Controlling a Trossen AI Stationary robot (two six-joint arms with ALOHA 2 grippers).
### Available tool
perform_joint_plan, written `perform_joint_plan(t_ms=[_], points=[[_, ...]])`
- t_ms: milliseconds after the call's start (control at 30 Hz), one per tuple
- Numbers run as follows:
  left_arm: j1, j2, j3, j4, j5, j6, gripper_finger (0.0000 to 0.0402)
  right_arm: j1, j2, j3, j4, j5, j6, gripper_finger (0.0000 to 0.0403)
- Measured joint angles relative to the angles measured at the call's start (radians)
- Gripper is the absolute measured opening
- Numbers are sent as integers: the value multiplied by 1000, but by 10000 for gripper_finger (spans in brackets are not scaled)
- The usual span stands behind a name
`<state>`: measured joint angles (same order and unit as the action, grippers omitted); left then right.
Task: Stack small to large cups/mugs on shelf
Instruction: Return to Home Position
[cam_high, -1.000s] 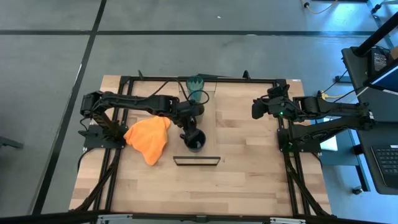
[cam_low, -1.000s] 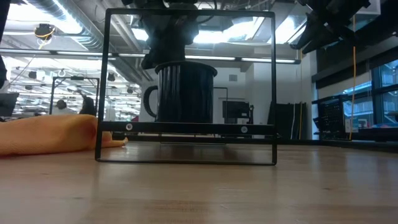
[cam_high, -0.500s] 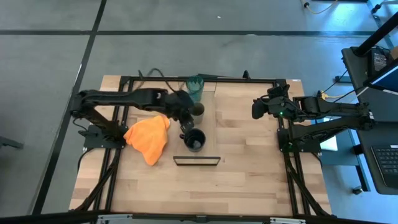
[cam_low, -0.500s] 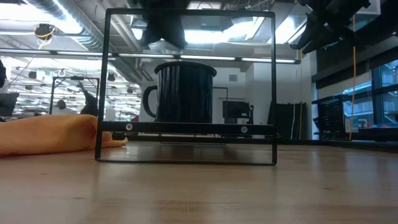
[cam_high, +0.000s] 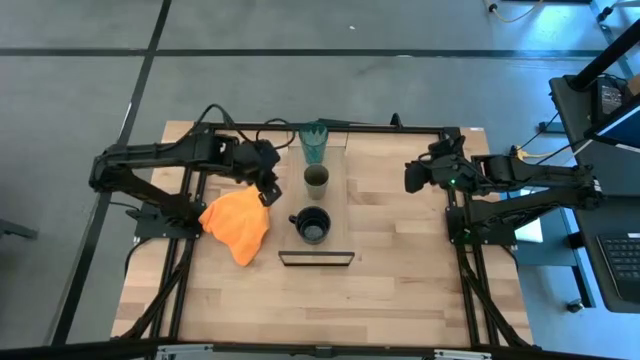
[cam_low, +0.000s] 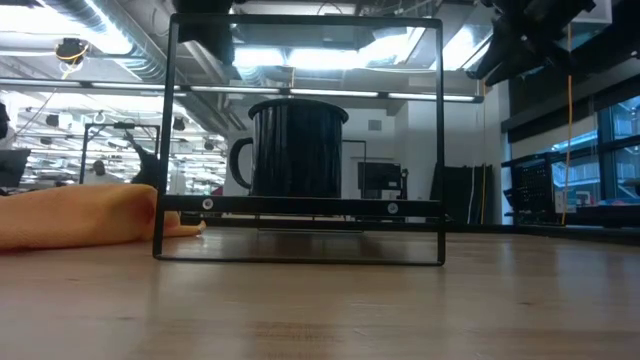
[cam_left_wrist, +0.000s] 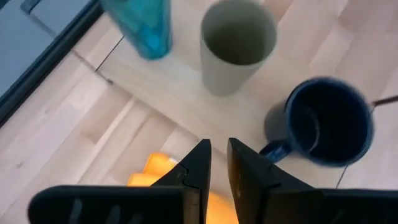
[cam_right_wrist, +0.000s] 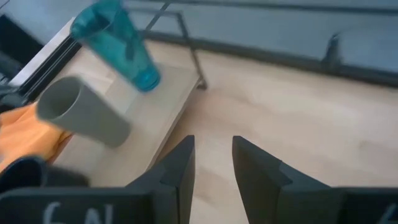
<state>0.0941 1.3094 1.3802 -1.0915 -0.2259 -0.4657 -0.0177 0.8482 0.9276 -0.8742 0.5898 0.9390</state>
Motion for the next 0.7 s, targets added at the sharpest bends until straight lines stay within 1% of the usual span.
perform_joint_plan(t_ms=[133,233,400,600,700], points=[[-6,-14,-34,-37,-7,0,47,0,0,0,11,-99,43,109],[-5,-25,-83,-28,-7,-1,47,1,0,0,47,-140,52,109],[-5,-51,-202,16,15,-19,47,1,0,0,112,-147,47,109],[-5,-103,-353,121,55,-82,47,1,24,0,106,-149,47,109],[-8,-143,-400,148,73,-123,47,1,42,0,108,-149,49,109]])
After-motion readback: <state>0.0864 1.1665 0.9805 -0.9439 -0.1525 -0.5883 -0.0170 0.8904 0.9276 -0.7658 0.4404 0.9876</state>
